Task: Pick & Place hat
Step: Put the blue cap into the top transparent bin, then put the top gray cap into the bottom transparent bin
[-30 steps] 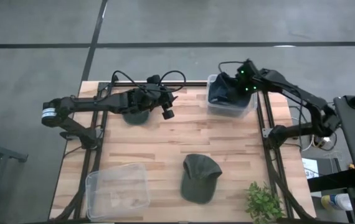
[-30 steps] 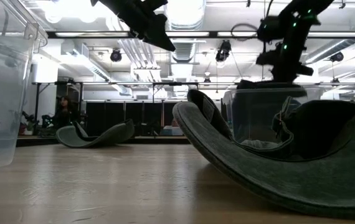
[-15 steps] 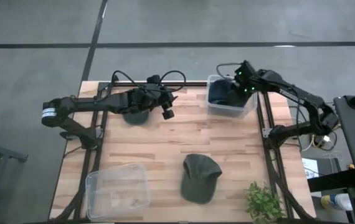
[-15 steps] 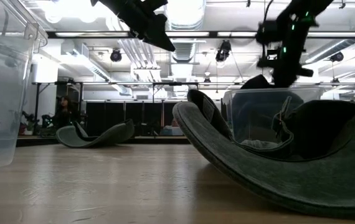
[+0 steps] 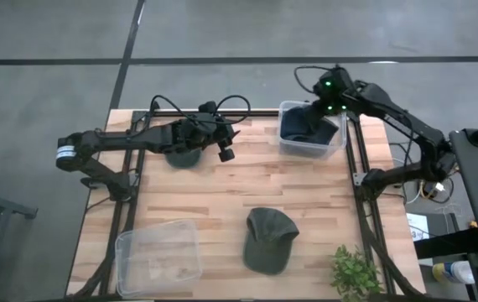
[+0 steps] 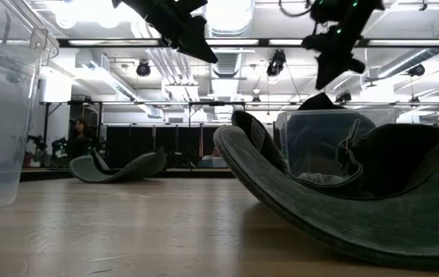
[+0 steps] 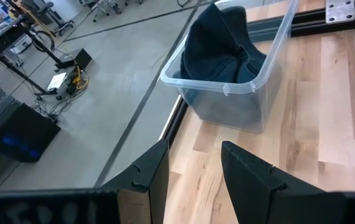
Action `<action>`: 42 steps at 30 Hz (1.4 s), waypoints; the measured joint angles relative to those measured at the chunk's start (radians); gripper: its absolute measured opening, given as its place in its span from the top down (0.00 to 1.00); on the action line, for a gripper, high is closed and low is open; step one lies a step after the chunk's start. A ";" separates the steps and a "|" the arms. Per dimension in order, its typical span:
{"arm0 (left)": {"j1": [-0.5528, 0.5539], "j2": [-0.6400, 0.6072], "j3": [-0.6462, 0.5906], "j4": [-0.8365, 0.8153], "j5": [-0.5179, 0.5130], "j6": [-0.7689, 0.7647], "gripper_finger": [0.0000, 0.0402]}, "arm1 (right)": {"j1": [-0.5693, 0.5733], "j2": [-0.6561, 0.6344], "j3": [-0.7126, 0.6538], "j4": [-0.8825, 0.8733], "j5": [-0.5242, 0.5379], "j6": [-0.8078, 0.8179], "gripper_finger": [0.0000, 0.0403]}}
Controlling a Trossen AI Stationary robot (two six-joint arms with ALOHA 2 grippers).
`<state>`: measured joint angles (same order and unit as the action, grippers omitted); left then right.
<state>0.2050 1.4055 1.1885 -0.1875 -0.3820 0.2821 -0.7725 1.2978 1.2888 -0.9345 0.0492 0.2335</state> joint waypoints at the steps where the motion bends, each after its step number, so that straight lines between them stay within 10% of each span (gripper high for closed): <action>1: 0.000 0.000 0.000 0.000 0.000 -0.002 0.65 | 0.005 0.023 0.001 0.000 -0.002 -0.004 0.98; 31: -0.004 0.000 -0.001 -0.008 0.004 -0.016 0.65 | 0.009 0.400 -0.001 0.057 0.119 -0.127 0.98; 42: -0.004 0.000 -0.032 -0.013 0.004 -0.017 0.65 | 0.025 0.204 0.016 0.048 0.101 -0.124 0.98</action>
<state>0.2012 1.4060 1.1561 -0.2008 -0.3782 0.2649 -0.7476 1.5020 1.3045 -0.8864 0.1502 0.1094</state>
